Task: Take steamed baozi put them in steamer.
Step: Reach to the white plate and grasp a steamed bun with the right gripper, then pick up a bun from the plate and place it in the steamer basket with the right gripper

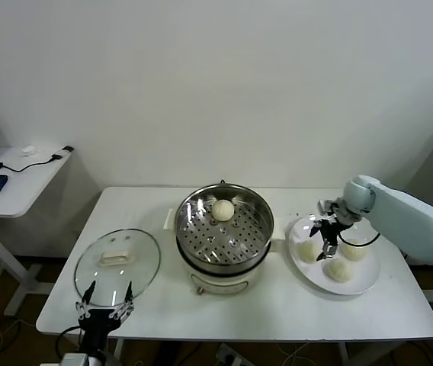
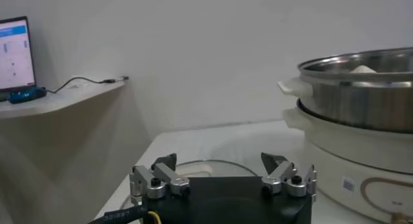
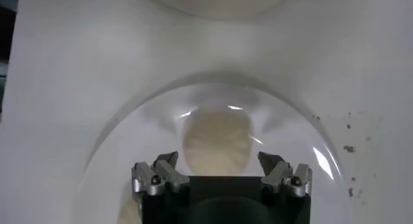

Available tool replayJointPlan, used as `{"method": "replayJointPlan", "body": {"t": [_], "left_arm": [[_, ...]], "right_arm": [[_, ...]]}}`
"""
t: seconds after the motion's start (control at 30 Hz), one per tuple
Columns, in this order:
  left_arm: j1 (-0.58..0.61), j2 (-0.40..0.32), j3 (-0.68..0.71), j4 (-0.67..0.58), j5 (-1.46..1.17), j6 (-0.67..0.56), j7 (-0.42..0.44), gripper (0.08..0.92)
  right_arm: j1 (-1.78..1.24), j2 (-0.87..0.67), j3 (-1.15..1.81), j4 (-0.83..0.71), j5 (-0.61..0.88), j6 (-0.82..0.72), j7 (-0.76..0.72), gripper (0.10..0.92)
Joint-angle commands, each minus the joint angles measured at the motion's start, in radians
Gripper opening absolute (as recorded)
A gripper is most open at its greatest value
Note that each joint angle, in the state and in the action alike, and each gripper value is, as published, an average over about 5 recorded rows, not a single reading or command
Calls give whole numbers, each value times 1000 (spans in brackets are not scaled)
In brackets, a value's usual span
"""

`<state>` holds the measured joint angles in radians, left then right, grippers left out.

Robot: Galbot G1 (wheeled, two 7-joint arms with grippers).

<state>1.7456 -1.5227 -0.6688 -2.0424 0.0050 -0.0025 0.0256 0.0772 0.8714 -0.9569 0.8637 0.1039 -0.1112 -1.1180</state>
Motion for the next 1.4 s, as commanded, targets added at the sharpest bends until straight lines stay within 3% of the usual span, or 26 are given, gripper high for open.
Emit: {"method": "replayJointPlan", "body": {"t": [0.03,0.37,0.83,1.13,1.4], "left_arm": [[-4,-2,0,5,3,0,0,823],[-6,-2,2,8,7,0,1,823],[1,2,-1,5,7,-1,0,823],[3,3,9,-2,6,0,0,823],[7,1,39,-15,20,1,-1,823]], "right_arm": [[-49,36,47,-69,-30,6,-3,819],[-37,43,51,-73,-19,7,-9,648],[45,10,1,-30,35,0,-26,558],[426,-76,-303,118,316,-31,-17,551],[799,22,-596,214,682,-85,3,551]]}}
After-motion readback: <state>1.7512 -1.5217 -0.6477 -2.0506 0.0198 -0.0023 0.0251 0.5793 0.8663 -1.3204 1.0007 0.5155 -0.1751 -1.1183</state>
